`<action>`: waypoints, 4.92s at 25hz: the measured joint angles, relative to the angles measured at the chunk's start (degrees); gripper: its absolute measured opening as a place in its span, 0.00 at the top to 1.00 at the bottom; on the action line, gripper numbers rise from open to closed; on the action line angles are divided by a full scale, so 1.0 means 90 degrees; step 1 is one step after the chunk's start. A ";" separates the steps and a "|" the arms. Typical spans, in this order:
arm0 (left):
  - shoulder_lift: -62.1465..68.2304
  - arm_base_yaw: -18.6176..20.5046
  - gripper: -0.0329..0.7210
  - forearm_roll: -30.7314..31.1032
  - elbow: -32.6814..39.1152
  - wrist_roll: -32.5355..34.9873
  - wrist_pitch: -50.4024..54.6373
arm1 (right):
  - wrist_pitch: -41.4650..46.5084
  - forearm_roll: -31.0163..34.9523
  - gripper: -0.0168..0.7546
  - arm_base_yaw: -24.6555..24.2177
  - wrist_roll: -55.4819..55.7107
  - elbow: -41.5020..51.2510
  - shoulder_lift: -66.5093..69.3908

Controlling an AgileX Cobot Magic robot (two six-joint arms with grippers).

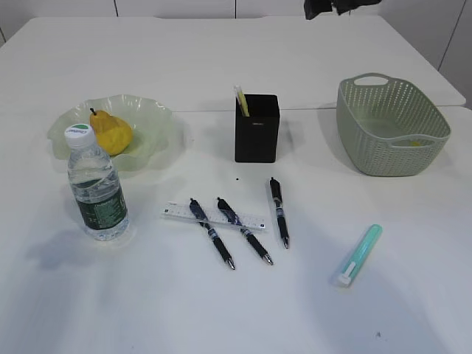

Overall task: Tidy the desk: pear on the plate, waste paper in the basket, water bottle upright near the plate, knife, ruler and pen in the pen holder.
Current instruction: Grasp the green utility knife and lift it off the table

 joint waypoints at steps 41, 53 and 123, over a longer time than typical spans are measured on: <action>0.0000 -0.0152 0.35 0.0025 0.0000 0.0000 0.0008 | 0.2584 0.0430 0.49 0.0000 -0.2145 0.3754 -0.1247; 0.0000 -0.0152 0.35 0.0025 0.0000 0.0000 -0.0031 | 0.2225 0.0430 0.49 0.0000 -0.2301 0.3813 -0.1247; 0.0000 -0.0152 0.35 0.0024 0.0000 0.0000 -0.0891 | 0.1321 0.1346 0.52 0.0000 -1.3302 0.3813 -0.0070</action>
